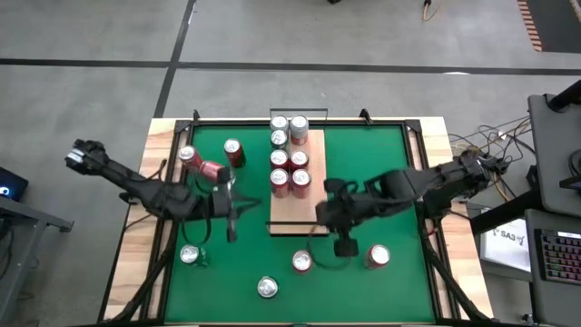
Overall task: Place canned beverage on shelf
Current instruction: Put the green soda can on the shelf and aligned with the other green soda can
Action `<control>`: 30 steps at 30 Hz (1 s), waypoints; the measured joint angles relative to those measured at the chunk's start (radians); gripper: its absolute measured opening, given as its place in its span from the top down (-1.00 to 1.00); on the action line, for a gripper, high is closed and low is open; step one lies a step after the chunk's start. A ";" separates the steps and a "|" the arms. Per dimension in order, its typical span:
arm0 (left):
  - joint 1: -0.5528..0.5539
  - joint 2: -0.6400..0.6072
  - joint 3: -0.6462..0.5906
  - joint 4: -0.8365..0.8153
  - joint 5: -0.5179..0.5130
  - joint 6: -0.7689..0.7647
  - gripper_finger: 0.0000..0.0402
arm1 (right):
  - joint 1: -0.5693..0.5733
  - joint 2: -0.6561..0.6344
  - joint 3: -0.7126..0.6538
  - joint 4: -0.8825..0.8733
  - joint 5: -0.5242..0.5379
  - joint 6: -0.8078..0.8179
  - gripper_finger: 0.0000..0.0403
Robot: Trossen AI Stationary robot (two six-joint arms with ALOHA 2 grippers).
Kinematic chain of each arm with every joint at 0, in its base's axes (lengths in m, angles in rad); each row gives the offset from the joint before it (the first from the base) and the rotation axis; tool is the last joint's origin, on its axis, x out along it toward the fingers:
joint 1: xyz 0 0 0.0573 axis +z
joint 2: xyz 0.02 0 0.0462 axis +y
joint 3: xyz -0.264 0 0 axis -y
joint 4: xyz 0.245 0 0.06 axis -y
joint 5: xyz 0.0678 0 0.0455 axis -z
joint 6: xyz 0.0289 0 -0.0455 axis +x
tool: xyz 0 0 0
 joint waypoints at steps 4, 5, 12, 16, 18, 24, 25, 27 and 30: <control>-0.104 0.053 0.070 -0.112 -0.032 -0.091 1.00 | 0.077 0.027 -0.005 0.103 0.032 -0.009 0.94; -0.129 0.067 0.086 -0.138 -0.038 -0.119 1.00 | 0.097 0.036 -0.008 0.127 0.044 -0.004 0.94; -0.315 0.157 0.156 -0.239 -0.060 -0.229 1.00 | 0.190 0.102 -0.040 0.319 0.104 0.050 0.94; -0.405 0.192 0.177 -0.288 -0.062 -0.310 1.00 | 0.215 0.164 -0.040 0.437 0.103 0.071 0.94; -0.444 0.209 0.177 -0.294 -0.063 -0.349 1.00 | 0.218 0.194 -0.034 0.499 0.101 0.072 0.94; -0.522 0.287 0.176 -0.292 -0.062 -0.476 1.00 | 0.218 0.268 -0.009 0.569 0.101 0.071 0.94; -0.530 0.302 0.176 -0.292 -0.062 -0.496 1.00 | 0.217 0.274 -0.007 0.576 0.101 0.071 0.94; -0.540 0.333 0.176 -0.294 -0.061 -0.535 1.00 | 0.217 0.291 -0.005 0.604 0.101 0.075 0.94; -0.547 0.380 0.176 -0.292 -0.062 -0.590 1.00 | 0.217 0.314 -0.005 0.628 0.100 0.072 0.94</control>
